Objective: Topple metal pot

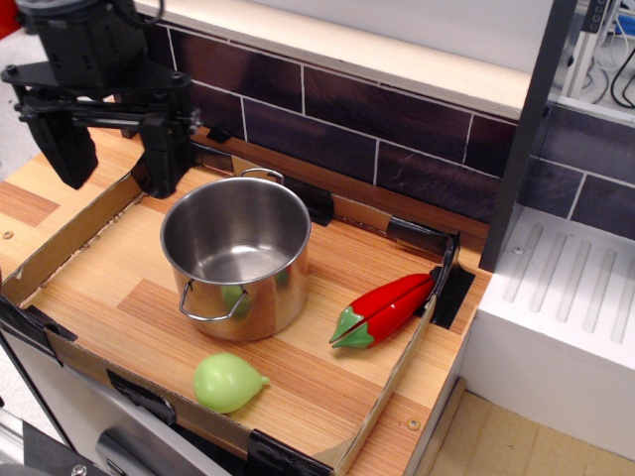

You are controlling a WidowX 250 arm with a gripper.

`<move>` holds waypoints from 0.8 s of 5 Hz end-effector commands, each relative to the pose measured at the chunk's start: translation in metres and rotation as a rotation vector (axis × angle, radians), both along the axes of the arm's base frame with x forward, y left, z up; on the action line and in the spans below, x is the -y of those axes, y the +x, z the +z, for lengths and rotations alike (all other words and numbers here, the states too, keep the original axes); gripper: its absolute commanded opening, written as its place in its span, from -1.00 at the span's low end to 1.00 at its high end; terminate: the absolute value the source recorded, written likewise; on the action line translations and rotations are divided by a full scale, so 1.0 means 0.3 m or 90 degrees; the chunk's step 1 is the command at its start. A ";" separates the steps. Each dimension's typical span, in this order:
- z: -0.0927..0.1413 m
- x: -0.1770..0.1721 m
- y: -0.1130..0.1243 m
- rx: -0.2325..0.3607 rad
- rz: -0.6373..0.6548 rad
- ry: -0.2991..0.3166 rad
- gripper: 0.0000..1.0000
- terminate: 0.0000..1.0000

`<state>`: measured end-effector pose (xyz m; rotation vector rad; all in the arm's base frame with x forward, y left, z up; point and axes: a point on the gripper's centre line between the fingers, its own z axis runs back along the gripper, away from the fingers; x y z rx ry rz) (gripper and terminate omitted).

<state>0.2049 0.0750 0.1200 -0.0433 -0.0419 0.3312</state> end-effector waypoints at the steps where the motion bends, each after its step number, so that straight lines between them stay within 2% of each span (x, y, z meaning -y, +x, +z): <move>1: 0.038 0.165 0.078 0.024 0.002 -0.013 1.00 -1.00; 2: 0.026 0.237 0.135 0.027 0.022 -0.020 1.00 -1.00; 3: -0.021 0.269 0.172 0.036 0.022 0.003 1.00 -1.00; 4: -0.079 0.284 0.190 0.015 0.009 0.014 1.00 -1.00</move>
